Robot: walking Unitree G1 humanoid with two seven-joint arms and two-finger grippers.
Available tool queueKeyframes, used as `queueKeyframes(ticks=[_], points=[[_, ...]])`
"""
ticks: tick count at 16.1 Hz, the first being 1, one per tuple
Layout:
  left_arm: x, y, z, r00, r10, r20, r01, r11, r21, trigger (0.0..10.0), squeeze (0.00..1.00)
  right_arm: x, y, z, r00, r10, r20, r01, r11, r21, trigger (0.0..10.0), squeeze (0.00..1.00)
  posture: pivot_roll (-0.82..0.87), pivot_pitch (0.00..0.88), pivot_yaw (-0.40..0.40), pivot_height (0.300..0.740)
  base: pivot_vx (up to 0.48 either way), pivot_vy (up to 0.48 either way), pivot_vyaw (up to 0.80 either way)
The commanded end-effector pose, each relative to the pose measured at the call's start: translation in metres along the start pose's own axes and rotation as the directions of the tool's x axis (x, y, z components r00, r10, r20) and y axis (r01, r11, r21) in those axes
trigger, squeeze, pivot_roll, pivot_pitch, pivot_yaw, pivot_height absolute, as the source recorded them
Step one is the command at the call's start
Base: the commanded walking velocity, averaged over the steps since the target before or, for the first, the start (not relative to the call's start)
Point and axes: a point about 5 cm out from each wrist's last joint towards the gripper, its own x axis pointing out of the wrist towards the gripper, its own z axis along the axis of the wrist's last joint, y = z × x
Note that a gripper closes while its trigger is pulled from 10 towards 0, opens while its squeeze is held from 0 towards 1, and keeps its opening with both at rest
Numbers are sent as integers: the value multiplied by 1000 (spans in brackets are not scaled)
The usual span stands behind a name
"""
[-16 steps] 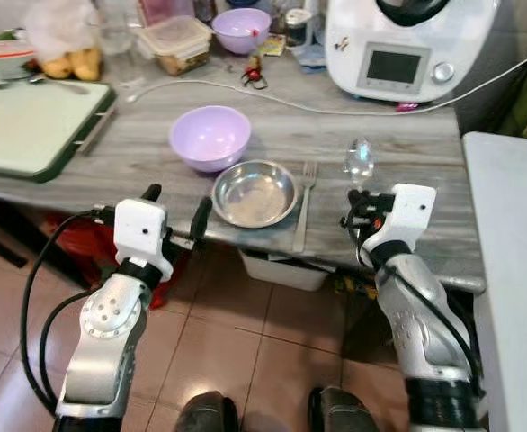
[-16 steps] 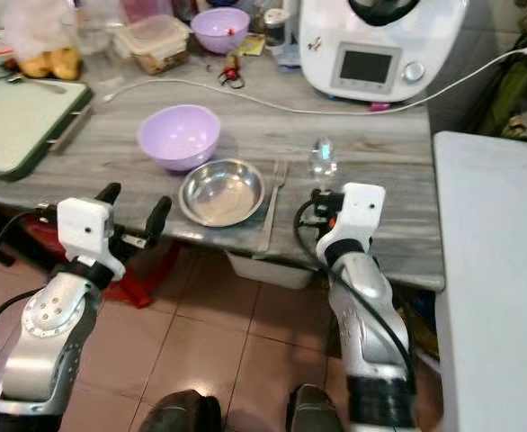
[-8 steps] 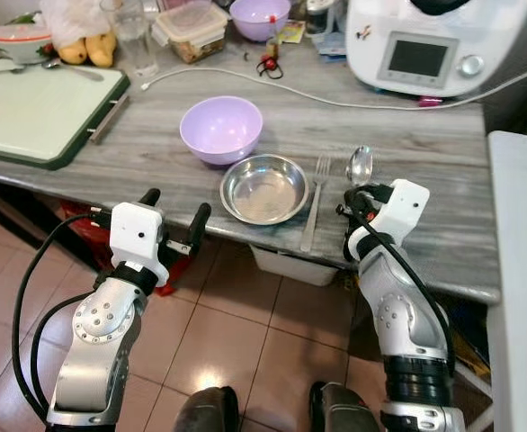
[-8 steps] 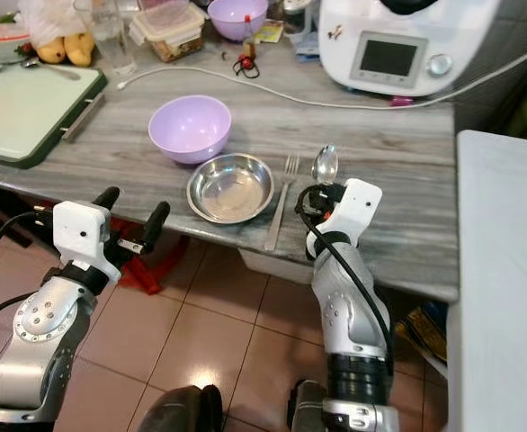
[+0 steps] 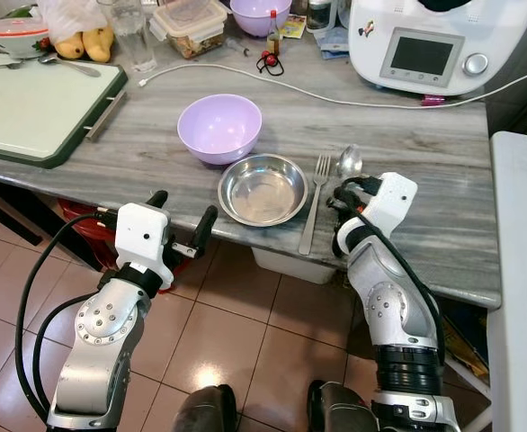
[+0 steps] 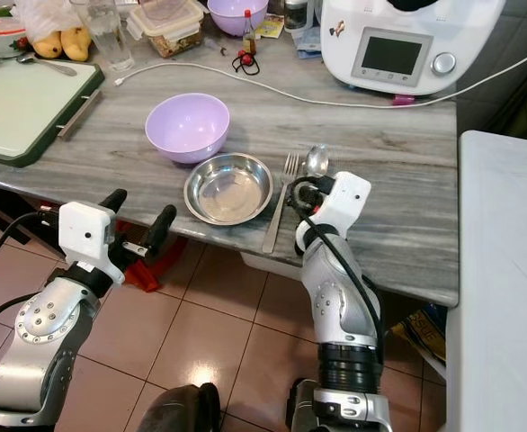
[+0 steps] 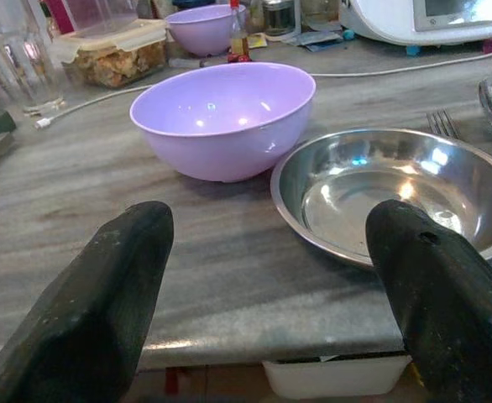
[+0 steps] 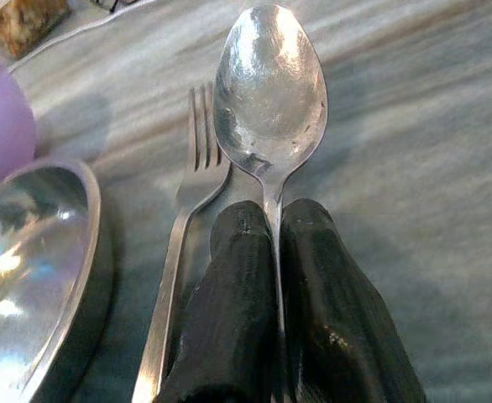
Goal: Setting the table
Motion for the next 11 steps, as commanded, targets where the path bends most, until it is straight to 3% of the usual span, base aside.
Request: queueKeyframes(ticks=[1,5,9,10,11], points=[[-3,0,1,1000,-5,-5,5,1000,8,10000,0,-4,-4,-21,994,-28,-105,27,1000,-7,10000,0,38,204,84,740,0,0,0],[-3,-1,1,1000,-9,-9,9,1000,3,10000,0,-9,-18,-28,983,-98,-154,90,994,-54,10000,0,32,204,83,740,0,0,0],[-1,-3,1,1000,-16,-8,16,1000,0,10000,0,-8,-23,-26,981,-128,-147,120,991,-62,10000,0,31,199,86,740,0,0,0],[0,-2,1,1000,-16,-8,16,1000,0,10000,0,-7,-22,-25,982,-126,-143,119,991,-59,10000,788,31,197,86,740,0,0,0],[0,-2,1,1000,-16,-8,16,1000,0,10000,0,-7,-22,-23,982,-129,-138,122,991,-58,10000,1000,32,196,86,740,0,0,0]])
